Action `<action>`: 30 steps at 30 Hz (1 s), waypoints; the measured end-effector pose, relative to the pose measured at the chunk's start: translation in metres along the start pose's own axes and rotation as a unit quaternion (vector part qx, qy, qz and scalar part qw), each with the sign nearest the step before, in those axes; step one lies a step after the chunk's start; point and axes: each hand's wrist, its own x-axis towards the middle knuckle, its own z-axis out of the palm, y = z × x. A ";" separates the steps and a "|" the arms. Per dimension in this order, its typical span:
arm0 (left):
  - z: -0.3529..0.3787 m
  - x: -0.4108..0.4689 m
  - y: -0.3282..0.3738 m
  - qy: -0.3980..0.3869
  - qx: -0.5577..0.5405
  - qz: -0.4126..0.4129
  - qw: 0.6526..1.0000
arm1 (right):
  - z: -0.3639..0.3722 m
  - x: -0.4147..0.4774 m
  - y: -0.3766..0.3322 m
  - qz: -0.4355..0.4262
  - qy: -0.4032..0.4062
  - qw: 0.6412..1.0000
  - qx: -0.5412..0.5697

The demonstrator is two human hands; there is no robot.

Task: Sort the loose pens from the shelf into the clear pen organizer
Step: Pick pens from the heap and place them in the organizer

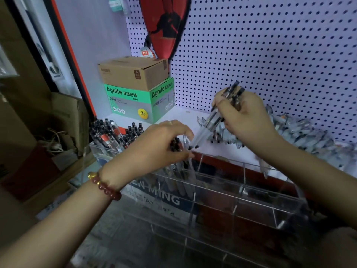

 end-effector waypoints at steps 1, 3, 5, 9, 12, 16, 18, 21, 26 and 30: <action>0.001 -0.001 -0.001 0.001 0.020 0.011 1.000 | -0.001 -0.003 0.004 0.006 -0.004 1.000 -0.006; 0.001 -0.003 0.000 0.001 0.046 0.017 0.999 | -0.001 -0.008 0.007 0.013 -0.002 1.000 -0.005; 0.002 -0.004 0.002 0.004 0.068 0.017 0.998 | -0.002 -0.011 0.008 0.021 0.014 1.000 0.003; 0.000 -0.003 0.005 -0.012 0.111 0.020 0.994 | 0.001 -0.012 0.003 0.032 0.051 0.997 0.040; -0.006 -0.001 0.007 -0.037 0.115 0.007 0.993 | 0.007 -0.011 0.000 0.049 0.053 0.997 0.040; -0.009 0.002 0.006 -0.045 0.109 -0.011 0.993 | 0.013 -0.010 -0.004 0.048 0.040 0.998 0.004; -0.008 0.001 0.005 -0.046 0.104 -0.014 0.993 | 0.013 -0.007 -0.005 0.056 0.047 0.997 0.030; -0.007 0.001 0.001 -0.044 0.076 -0.010 0.996 | 0.011 -0.002 -0.005 0.048 0.064 0.996 0.041; -0.008 0.001 -0.003 -0.044 0.021 -0.002 0.999 | 0.003 0.007 -0.008 0.019 0.081 0.996 0.017; -0.008 0.000 -0.004 -0.040 0.018 0.006 0.999 | 0.005 0.010 -0.007 0.036 0.036 0.999 0.006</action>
